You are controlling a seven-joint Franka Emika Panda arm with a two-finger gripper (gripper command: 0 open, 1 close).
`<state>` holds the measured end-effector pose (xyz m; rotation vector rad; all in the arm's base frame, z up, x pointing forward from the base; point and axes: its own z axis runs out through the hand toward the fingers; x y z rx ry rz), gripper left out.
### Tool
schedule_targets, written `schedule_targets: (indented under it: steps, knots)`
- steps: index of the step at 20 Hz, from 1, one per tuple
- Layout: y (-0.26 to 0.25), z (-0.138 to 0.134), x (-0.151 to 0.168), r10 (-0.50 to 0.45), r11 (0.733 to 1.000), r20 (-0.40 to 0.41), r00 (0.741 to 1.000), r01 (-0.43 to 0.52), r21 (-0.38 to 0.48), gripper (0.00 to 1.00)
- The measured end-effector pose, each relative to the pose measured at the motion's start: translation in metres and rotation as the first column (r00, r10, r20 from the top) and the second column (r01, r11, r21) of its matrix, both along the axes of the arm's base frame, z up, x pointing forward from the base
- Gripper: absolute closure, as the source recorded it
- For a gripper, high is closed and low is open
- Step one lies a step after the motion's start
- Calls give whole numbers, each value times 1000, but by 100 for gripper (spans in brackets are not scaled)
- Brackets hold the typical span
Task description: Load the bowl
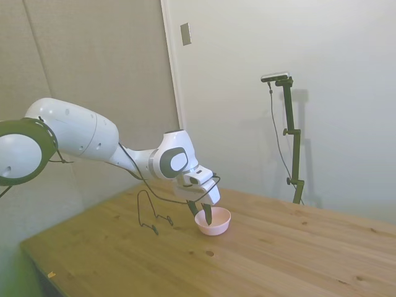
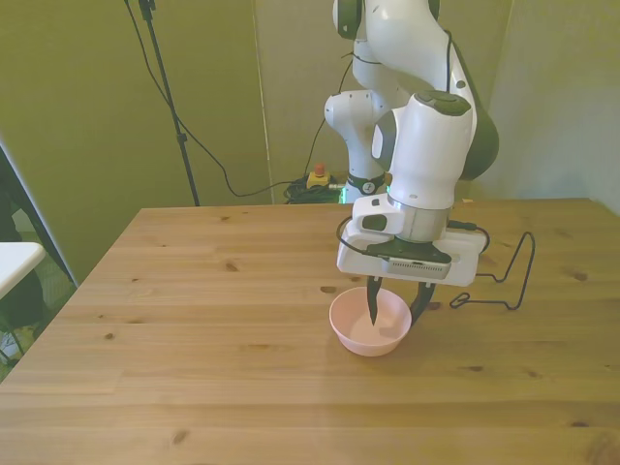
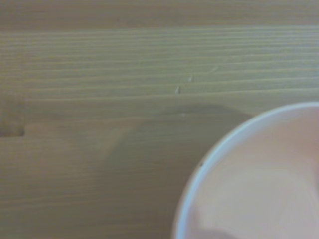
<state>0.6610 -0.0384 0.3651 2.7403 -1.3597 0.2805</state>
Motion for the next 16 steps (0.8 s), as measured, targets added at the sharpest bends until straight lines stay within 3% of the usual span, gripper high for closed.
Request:
schedule_targets:
  steps: [16]
  knots:
    - [-8,11,4,-12,1000,13,1000,11,15,100]
